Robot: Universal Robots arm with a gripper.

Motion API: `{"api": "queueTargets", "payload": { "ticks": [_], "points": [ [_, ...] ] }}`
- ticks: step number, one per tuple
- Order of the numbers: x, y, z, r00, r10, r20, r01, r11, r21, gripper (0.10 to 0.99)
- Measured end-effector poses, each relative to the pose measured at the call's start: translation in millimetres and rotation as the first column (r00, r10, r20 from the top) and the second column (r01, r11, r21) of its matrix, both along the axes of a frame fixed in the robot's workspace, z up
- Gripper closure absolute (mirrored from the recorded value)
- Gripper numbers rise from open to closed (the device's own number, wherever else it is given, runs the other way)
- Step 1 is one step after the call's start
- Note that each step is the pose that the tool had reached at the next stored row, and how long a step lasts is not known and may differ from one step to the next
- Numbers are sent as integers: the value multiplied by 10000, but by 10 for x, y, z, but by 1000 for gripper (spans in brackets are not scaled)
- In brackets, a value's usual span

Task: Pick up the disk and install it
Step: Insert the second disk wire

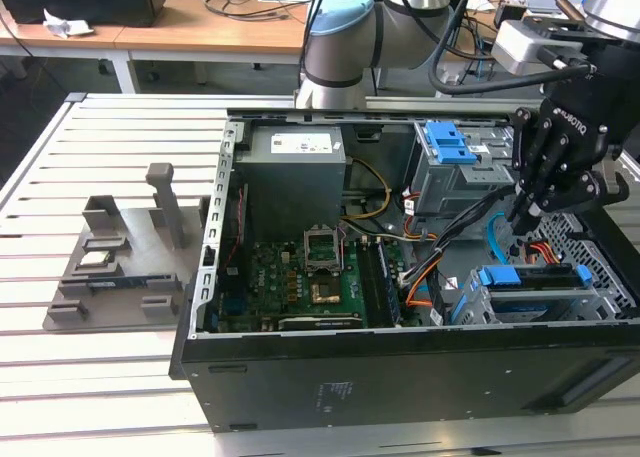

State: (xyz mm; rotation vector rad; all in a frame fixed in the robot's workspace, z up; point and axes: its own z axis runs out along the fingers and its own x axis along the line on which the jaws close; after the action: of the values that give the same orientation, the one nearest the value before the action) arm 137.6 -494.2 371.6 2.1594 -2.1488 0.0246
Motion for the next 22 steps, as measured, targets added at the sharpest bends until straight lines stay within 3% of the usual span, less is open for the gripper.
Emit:
{"api": "queueTargets", "payload": {
  "ticks": [2,3,4,6,8,15,22],
  "points": [
    [0,-9,-2,10000,0,0,0,10000,3,925],
    [0,-44,-1,10000,0,0,0,10000,2,925],
    [0,-84,-1,10000,0,0,0,10000,1,925],
    [0,-233,-16,10000,1,0,-1,10000,1,925],
    [3,-302,-55,10000,1,0,-1,10000,12,925],
    [189,-314,-203,10000,1,-10,-1,10000,16,925],
    [196,-308,-241,10000,2,-10,-2,9999,120,925]
  ]
}}
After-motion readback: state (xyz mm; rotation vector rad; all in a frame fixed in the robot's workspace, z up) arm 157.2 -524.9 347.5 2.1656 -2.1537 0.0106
